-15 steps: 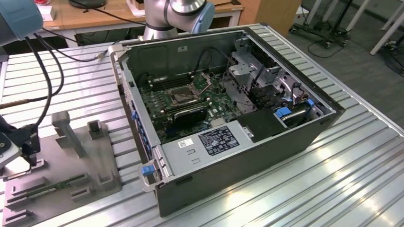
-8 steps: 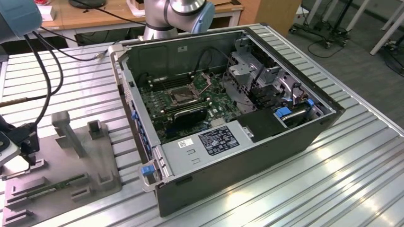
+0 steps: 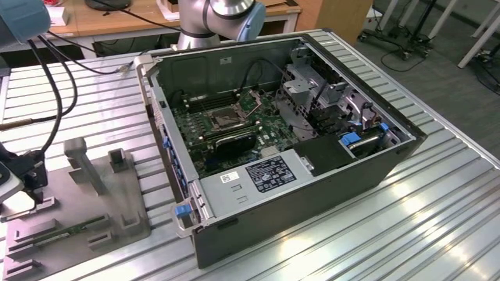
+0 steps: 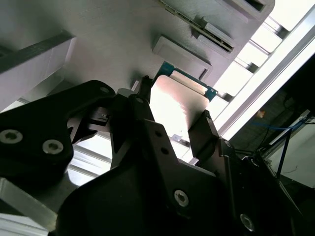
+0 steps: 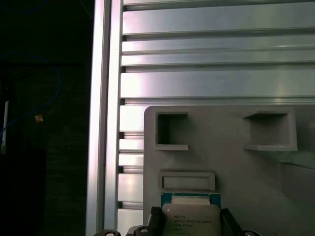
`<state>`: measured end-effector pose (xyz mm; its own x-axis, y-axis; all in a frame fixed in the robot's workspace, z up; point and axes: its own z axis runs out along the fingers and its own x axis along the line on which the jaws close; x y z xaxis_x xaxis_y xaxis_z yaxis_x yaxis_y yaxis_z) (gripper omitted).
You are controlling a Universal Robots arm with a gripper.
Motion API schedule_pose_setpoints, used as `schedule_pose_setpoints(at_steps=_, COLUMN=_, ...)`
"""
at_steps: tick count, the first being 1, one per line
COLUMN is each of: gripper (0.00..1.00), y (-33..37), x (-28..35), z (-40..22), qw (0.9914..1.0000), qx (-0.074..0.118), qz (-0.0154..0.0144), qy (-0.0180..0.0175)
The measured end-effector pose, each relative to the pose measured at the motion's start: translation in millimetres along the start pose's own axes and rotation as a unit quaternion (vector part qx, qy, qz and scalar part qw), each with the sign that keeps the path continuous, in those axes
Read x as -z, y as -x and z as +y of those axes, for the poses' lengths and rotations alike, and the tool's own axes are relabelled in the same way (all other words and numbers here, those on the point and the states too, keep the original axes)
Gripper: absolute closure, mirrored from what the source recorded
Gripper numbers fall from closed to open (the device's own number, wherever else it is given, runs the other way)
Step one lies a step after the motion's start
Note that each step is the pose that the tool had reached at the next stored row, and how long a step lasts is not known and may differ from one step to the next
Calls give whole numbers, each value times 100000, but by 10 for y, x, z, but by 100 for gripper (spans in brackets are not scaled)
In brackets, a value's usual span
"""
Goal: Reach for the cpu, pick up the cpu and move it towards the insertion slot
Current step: 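Pick up the cpu and move it towards the insertion slot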
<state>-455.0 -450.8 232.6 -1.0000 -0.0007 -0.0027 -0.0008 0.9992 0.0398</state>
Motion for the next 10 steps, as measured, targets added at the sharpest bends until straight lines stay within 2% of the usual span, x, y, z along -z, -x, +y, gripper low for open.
schedule_pose_setpoints(at_steps=10, gripper=45, y=0, x=47, z=2, qw=100000, qx=0, qz=4, qy=-3)
